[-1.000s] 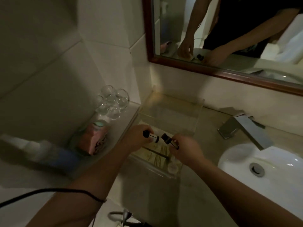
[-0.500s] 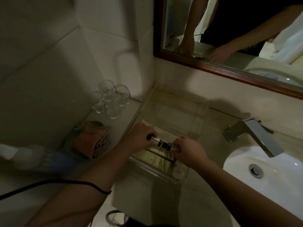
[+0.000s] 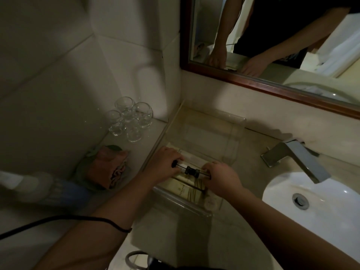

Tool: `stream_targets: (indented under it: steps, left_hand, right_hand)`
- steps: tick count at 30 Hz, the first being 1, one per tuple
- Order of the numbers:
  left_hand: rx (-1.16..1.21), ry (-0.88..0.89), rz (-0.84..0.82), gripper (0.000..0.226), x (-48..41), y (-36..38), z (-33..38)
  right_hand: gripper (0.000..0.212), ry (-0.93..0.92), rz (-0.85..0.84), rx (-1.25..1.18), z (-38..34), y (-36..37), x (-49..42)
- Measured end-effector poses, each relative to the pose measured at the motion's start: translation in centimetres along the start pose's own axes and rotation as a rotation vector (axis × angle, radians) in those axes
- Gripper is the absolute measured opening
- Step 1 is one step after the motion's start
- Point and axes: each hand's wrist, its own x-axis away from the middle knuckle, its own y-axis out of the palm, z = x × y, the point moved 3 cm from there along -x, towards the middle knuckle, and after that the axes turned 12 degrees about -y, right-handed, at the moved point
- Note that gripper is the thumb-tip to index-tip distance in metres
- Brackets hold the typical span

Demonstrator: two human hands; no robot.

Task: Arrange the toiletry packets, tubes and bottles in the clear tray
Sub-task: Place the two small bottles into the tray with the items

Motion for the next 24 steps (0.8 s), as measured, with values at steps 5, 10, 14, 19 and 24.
stream_targets:
  steps: [5,10,14,19,24]
  left_hand:
    - [-0.022,-0.077,0.062,0.049,-0.1,0.2,-2.2]
    - [-0.045,-0.095,0.065,0.048,0.6,0.5,-2.8]
    - [-0.006,-0.061,0.107,0.042,0.9,0.6,-2.1]
    - [-0.024,-0.025,0.083,0.037,0.8,0.6,-1.9]
    - [-0.098,0.022,0.061,0.033,0.3,0.5,-1.6]
  right_hand:
    - [0.041,0.051,0.080,-0.083,0.7,-0.2,1.6]
    - [0.035,0.055,0.089,-0.093,0.7,0.3,2.7]
    - [0.033,0.037,0.102,-0.086,0.0,0.9,2.7]
    - [0.027,0.019,0.106,-0.062,-0.3,1.1,2.2]
    - [0.027,-0.008,0.111,-0.018,-0.5,1.3,1.9]
